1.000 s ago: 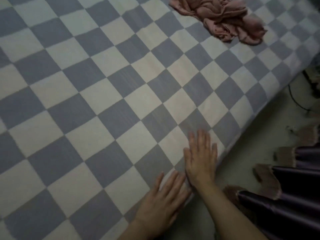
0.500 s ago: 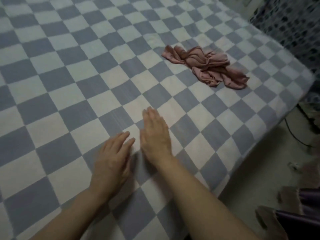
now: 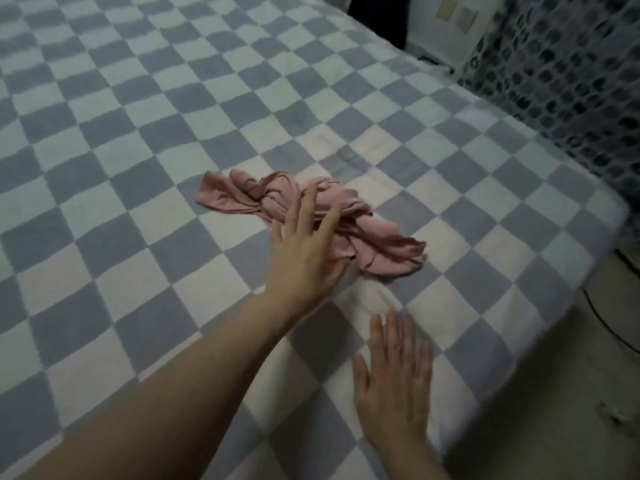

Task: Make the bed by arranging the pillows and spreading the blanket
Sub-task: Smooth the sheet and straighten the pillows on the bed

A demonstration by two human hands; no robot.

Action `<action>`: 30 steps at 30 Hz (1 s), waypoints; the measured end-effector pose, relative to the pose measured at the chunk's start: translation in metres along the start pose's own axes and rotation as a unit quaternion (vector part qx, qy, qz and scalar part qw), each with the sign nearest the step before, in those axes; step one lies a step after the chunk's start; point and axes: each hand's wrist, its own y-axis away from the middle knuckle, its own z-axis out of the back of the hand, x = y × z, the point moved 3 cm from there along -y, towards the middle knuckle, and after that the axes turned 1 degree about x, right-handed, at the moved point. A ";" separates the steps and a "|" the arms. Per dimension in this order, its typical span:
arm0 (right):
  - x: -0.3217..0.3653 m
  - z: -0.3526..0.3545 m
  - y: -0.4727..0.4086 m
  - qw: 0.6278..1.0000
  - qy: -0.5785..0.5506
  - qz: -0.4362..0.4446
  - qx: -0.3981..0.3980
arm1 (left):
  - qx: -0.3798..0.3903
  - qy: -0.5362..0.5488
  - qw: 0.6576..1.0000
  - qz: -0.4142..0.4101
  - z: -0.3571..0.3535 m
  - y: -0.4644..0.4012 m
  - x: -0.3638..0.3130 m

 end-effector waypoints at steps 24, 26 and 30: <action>0.239 0.102 -0.041 0.902 -0.391 0.112 0.142 | -0.100 -0.030 0.854 0.510 0.219 0.271 0.299; 0.293 0.096 -0.043 0.898 -0.362 0.186 0.164 | -0.109 0.002 0.875 0.471 0.227 0.238 0.256; 0.319 0.047 -0.064 0.908 -0.191 0.298 0.223 | -0.049 0.050 0.945 0.319 0.166 0.173 0.180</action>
